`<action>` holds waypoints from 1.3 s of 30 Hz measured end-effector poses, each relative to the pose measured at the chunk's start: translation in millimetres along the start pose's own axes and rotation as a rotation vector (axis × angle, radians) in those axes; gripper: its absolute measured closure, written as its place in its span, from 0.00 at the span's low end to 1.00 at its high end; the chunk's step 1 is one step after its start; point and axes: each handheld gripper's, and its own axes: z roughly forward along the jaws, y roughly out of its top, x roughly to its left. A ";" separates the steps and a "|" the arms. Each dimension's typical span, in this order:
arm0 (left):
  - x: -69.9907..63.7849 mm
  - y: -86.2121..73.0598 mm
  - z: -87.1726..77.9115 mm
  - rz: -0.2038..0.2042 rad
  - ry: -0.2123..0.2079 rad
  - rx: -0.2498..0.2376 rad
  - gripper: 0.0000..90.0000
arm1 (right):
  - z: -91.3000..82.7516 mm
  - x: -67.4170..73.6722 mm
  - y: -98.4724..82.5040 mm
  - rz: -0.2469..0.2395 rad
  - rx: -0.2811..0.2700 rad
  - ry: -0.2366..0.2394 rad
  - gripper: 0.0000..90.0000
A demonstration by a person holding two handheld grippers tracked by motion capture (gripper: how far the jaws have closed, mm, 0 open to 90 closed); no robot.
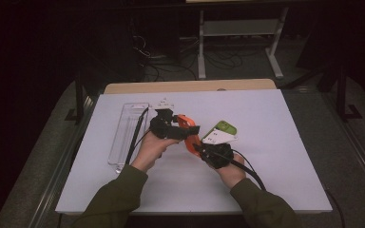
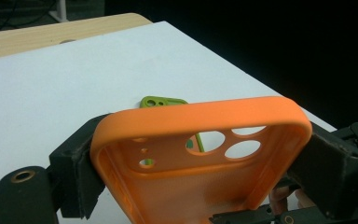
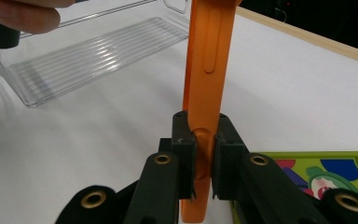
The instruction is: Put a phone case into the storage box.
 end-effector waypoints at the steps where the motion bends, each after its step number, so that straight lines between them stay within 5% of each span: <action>1: 0.1 0.0 0.0 0.001 0.000 0.000 0.15 | 0.0 0.1 -0.1 0.002 0.001 -0.002 0.89; 19: -1.3 0.2 -0.6 -0.012 0.005 0.010 0.18 | 0.0 -1.6 1.0 -0.016 0.020 0.004 0.82; 32: -1.4 0.1 -1.1 -0.005 0.015 0.018 0.19 | 5.1 -6.7 6.6 -0.031 0.067 0.035 0.15; 36: -1.2 0.5 -2.3 -0.009 0.018 0.019 0.19 | 6.7 -10.9 9.6 -0.024 0.082 0.083 0.00; 39: -0.6 0.9 -3.4 -0.005 0.023 0.019 0.19 | 6.5 -11.7 10.9 -0.025 0.108 0.104 0.00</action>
